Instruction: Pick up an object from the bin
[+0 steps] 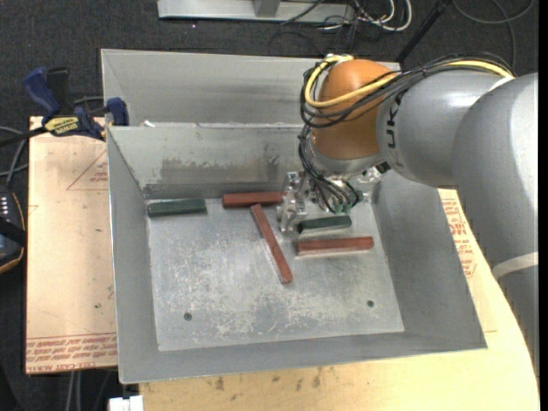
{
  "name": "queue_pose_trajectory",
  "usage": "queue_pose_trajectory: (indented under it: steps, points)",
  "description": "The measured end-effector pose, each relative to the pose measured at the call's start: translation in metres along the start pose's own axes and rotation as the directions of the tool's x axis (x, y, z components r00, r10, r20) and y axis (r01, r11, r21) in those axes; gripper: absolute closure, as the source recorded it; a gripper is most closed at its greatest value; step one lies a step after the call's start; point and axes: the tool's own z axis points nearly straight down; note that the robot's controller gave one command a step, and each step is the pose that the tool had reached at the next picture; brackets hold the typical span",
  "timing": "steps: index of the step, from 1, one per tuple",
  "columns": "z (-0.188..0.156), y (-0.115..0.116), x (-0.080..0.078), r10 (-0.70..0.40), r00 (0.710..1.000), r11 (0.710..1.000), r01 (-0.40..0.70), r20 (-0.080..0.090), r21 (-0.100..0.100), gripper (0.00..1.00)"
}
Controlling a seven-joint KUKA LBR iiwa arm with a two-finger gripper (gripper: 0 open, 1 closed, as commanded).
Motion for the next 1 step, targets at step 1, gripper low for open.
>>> queue_pose_trajectory:
  steps: [1]
  points:
    - [-0.0450, -0.0013, 0.0057, 0.000, 1.000, 1.000, 0.000, -0.020, 0.000, 1.00]
